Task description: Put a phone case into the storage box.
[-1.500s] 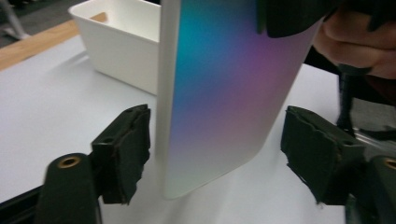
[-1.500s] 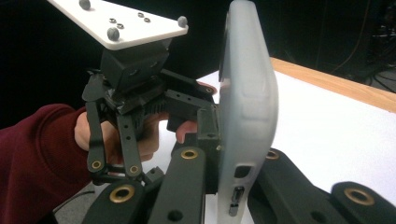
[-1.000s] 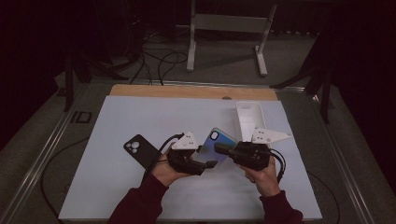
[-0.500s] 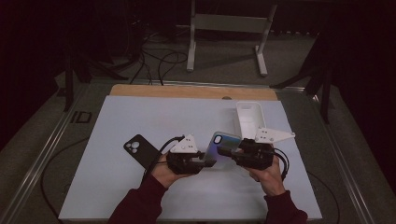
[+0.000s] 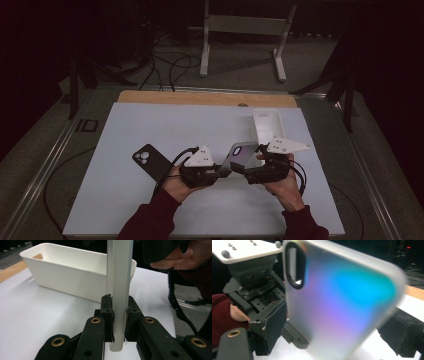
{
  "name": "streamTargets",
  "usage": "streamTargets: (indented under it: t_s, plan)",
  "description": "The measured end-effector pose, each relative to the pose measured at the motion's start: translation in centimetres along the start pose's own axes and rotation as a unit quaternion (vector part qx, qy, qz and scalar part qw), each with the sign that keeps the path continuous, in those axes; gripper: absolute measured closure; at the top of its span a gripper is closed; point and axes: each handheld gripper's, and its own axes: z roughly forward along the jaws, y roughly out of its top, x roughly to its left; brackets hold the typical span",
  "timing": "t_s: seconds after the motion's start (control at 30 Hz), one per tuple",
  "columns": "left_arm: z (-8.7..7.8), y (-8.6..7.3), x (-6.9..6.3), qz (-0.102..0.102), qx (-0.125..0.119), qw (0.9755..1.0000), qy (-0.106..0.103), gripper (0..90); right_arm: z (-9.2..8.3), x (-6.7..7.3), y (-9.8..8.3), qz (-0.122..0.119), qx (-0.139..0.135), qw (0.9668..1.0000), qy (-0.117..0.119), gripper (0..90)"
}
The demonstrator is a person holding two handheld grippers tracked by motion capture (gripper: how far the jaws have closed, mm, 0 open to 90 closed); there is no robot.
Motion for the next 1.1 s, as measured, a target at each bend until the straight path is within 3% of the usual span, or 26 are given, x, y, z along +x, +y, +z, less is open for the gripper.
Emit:
streamTargets:
  t_s: [0.23,0.4,0.73,1.1]
  plan:
    - [0.01,-0.08,0.20,-0.012,0.000,0.9995,0.029,81.4,-0.45,-0.20,0.08,0.012,0.007,0.9993,-0.034,8.3]
    - [0.07,-0.11,0.08,-0.012,0.006,0.9989,0.044,81.4,-0.69,-0.17,0.18,0.023,-0.003,0.9984,-0.051,7.9]
    - [-0.09,-0.15,0.13,-0.028,0.006,0.9968,0.075,81.3,-0.76,-0.32,0.22,0.026,-0.023,0.9971,-0.068,7.9]
    - [0.06,-0.09,0.05,-0.038,0.009,0.9944,0.099,81.3,-0.07,-0.06,0.79,0.030,-0.025,0.9964,-0.075,7.9]
